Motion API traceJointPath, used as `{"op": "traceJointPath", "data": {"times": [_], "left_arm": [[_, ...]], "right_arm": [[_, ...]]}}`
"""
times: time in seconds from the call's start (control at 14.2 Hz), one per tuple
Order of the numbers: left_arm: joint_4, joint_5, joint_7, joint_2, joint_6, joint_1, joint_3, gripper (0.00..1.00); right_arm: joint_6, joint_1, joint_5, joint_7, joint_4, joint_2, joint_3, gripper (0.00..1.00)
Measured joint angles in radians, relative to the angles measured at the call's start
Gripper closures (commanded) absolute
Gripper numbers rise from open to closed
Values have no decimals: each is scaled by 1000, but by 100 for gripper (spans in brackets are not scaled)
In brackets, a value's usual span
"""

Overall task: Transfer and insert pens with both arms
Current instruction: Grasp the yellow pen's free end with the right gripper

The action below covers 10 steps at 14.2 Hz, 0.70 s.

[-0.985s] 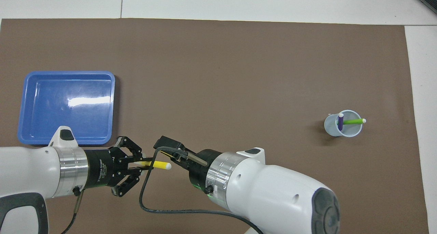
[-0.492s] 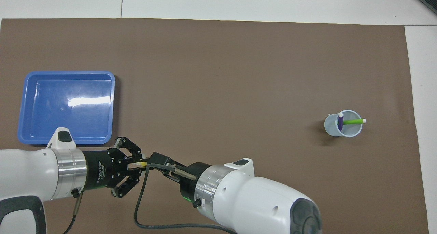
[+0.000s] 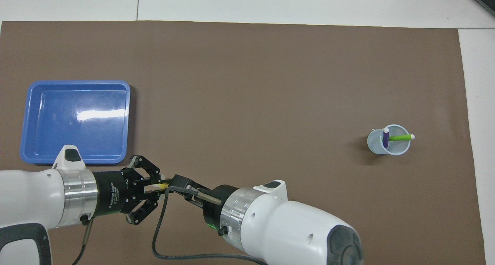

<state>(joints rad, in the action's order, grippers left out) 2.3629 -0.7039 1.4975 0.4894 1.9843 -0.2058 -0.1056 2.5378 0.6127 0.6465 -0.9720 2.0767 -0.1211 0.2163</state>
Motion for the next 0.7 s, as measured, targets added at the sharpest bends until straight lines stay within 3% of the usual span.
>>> {"op": "traceJointPath", "data": {"times": [0.14, 0.49, 0.7], "left_arm": [[0, -4, 2, 0, 0, 0, 0, 100], [0, -8, 6, 1, 0, 0, 0, 100], [2, -15, 14, 1, 1, 0, 0, 100]], "right_arm": [[0, 0, 0, 0, 0, 0, 0, 51], [3, 0, 0, 0, 0, 0, 0, 100], [11, 1, 2, 0, 0, -1, 0, 100]]}}
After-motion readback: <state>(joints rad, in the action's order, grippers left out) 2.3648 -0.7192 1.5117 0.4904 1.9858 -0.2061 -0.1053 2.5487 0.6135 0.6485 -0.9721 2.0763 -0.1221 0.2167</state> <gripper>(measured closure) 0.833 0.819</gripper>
